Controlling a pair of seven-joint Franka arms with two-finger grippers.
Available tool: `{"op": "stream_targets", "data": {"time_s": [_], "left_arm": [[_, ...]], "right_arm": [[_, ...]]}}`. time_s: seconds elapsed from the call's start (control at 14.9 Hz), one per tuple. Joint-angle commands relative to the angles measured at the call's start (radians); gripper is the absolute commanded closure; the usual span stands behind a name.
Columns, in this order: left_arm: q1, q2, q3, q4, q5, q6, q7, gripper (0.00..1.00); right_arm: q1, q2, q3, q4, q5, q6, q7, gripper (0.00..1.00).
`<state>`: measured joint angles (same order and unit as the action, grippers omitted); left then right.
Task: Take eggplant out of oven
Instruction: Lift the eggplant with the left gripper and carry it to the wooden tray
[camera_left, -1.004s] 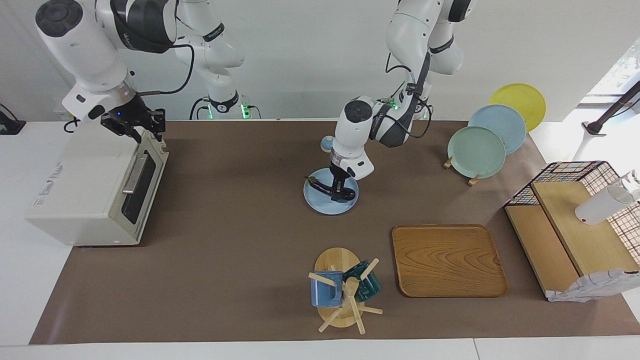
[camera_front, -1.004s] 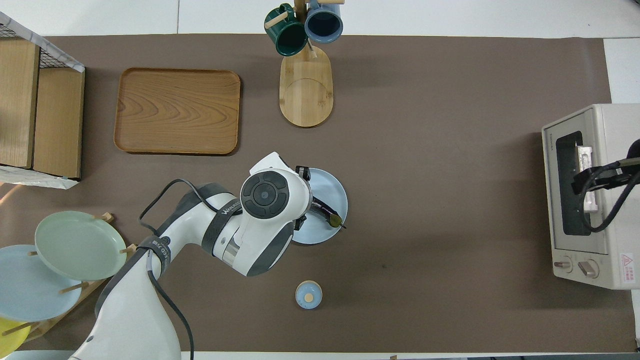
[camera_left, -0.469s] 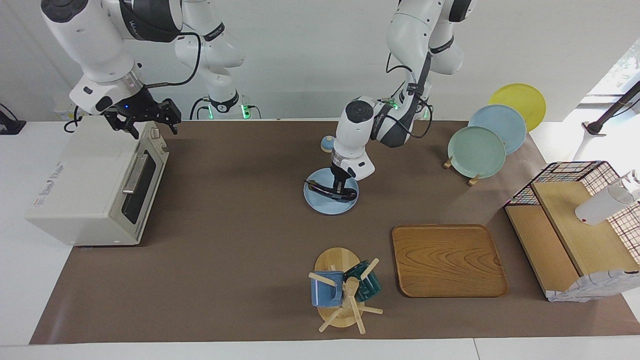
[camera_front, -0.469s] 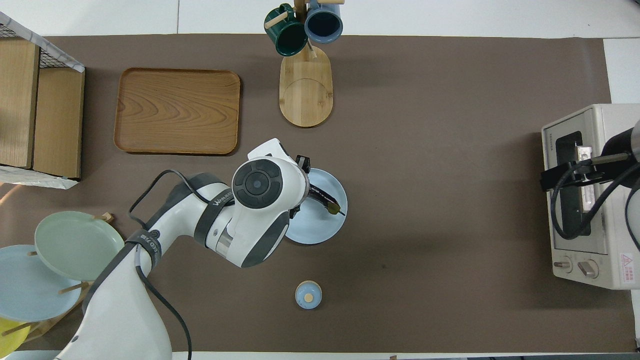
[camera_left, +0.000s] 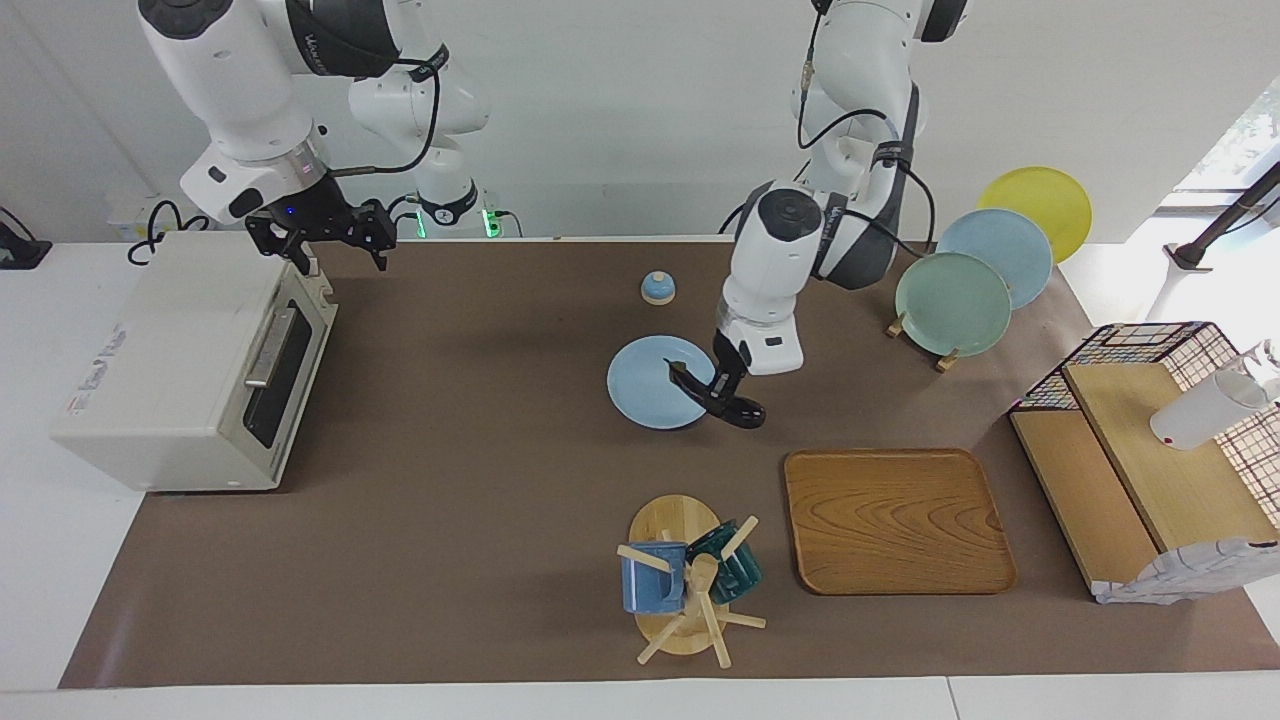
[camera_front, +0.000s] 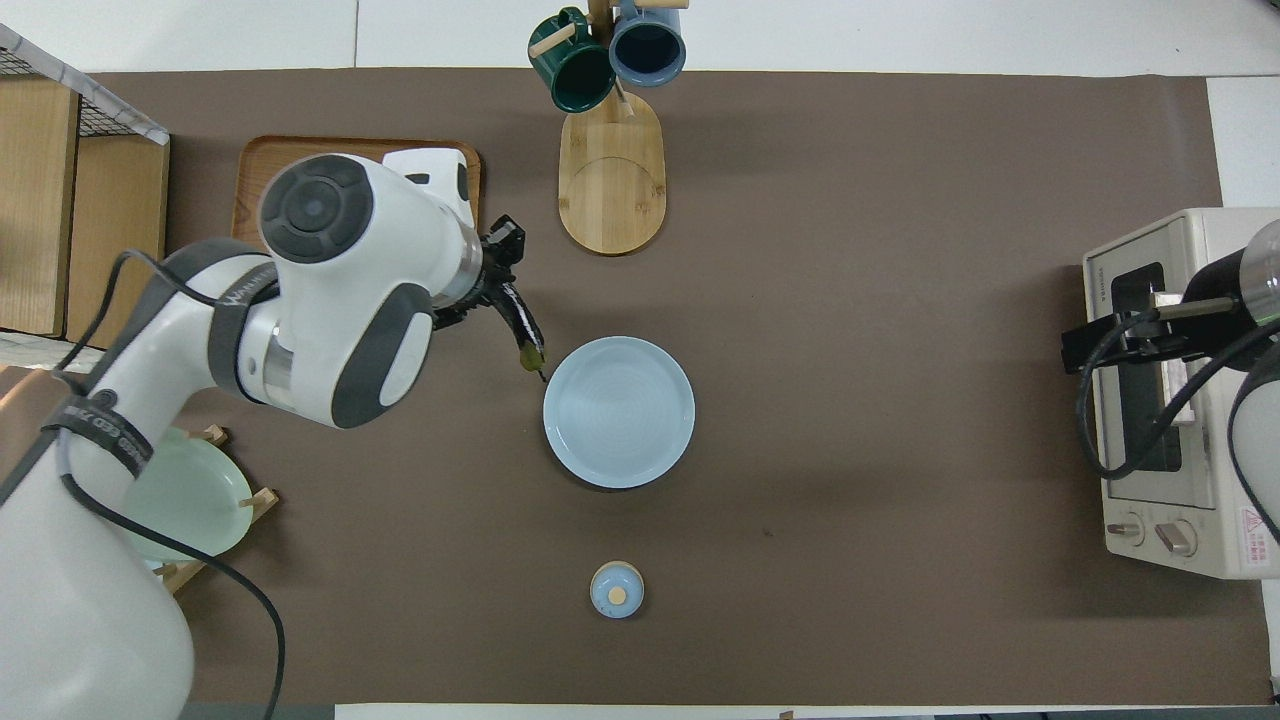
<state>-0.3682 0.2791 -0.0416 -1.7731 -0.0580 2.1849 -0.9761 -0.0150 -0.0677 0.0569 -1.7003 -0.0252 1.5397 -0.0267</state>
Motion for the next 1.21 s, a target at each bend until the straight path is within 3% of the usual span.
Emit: {"op": "stream_targets", "data": {"time_s": [0.0, 0.13, 0.47, 0.8, 0.94, 1.14], "left_arm": [[0.142, 0.038, -0.009, 0.04, -0.017, -0.043, 0.412, 1.0], [0.195, 0.112, -0.009, 0.142, -0.017, -0.106, 0.563, 1.0], [0.239, 0.337, -0.009, 0.414, -0.008, -0.212, 0.704, 1.0], [0.239, 0.348, -0.008, 0.402, 0.001, -0.18, 0.772, 1.0], [0.236, 0.342, -0.008, 0.351, 0.004, -0.117, 0.777, 1.0], [0.232, 0.341, -0.009, 0.34, 0.032, -0.105, 0.778, 1.0]], "right_arm": [[-0.003, 0.019, -0.002, 0.019, 0.018, 0.028, 0.013, 0.0], [-0.002, 0.019, -0.002, 0.024, 0.016, 0.031, 0.014, 0.0], [-0.013, 0.026, -0.003, 0.031, 0.008, 0.039, 0.011, 0.0], [-0.013, 0.038, -0.006, 0.047, -0.001, 0.019, 0.013, 0.0], [-0.016, 0.107, -0.009, 0.146, -0.007, -0.07, 0.016, 0.0], [0.0, 0.082, -0.016, 0.127, -0.016, -0.052, 0.017, 0.0]]}}
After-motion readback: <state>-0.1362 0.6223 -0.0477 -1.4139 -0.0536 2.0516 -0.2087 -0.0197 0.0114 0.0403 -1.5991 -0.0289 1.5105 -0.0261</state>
